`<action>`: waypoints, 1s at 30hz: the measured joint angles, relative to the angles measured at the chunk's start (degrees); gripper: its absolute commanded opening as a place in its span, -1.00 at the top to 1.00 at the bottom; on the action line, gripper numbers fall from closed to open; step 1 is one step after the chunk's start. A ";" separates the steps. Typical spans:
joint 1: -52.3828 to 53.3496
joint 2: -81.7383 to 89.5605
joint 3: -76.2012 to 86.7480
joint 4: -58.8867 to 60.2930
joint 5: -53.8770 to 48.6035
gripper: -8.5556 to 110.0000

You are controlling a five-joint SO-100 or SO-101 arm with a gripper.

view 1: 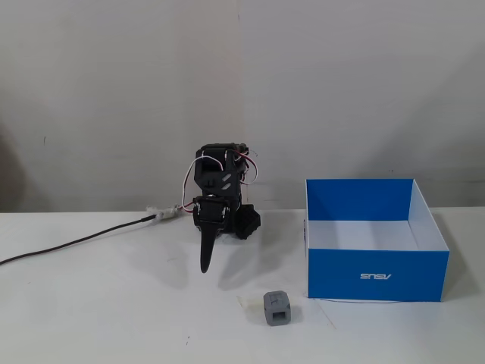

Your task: Pick the gray block and keep it in the box.

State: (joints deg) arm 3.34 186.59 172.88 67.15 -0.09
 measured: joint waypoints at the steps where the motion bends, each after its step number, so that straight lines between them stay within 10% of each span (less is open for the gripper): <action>1: 0.00 0.00 0.00 0.00 0.00 0.85; 30: -3.25 0.00 0.00 0.00 -0.62 0.85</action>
State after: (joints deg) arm 0.09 186.59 172.88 67.15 -0.70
